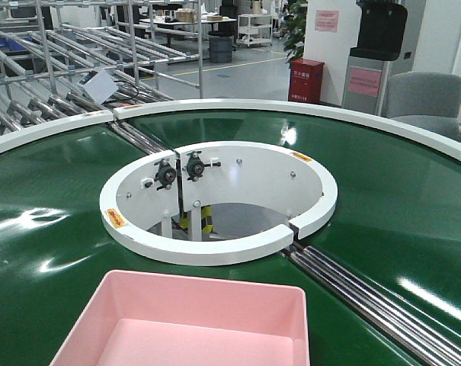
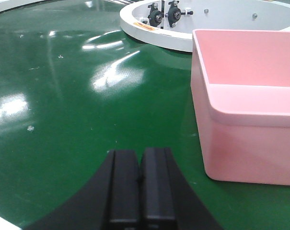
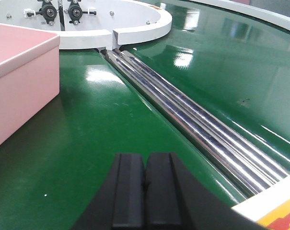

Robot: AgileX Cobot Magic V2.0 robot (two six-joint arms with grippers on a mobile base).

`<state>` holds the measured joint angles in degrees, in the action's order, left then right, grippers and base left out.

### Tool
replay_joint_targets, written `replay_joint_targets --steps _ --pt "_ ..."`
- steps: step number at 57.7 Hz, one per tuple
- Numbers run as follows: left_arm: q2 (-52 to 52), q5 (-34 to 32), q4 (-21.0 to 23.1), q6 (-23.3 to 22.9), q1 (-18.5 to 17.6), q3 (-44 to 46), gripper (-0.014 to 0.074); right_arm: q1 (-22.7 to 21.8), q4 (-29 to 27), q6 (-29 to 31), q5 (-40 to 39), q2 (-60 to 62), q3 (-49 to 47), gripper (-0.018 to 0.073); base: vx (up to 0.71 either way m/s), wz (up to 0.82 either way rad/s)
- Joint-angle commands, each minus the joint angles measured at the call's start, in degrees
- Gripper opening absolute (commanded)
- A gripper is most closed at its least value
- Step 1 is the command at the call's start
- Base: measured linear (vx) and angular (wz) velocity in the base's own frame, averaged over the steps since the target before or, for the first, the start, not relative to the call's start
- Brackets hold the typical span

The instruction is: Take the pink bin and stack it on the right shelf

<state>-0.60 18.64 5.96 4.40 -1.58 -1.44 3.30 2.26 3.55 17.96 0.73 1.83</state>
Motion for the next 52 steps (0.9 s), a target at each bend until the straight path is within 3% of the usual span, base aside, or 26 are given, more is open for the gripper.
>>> replay_joint_targets --steps 1,27,35,39,44,52 --pt "-0.3 -4.2 0.3 -0.4 0.0 -0.6 -0.0008 0.0 0.4 0.5 -4.9 -0.4 0.0 -0.0011 0.00 0.00" --pt "-0.3 -4.2 0.3 -0.3 0.0 -0.6 -0.0008 0.0 0.4 0.5 -4.9 -0.4 0.0 -0.0011 0.00 0.00" --pt "-0.3 -7.1 -0.4 3.3 0.0 -0.6 -0.0008 0.0 0.6 0.6 -5.0 -0.4 0.0 -0.0011 0.00 0.00" --pt "-0.3 -8.8 -0.3 4.2 0.0 -0.6 -0.0008 0.0 3.4 0.9 -5.1 -0.4 0.0 -0.0011 0.00 0.00" --pt "-0.3 -9.3 -0.2 4.2 0.0 -0.6 -0.0008 0.0 4.8 0.3 -7.6 -0.4 0.0 -0.0011 0.00 0.00" --pt "-0.3 -11.7 0.4 4.0 0.0 -0.6 -0.0008 0.0 -0.3 -4.3 -16.5 -0.4 0.0 -0.0011 0.00 0.00"
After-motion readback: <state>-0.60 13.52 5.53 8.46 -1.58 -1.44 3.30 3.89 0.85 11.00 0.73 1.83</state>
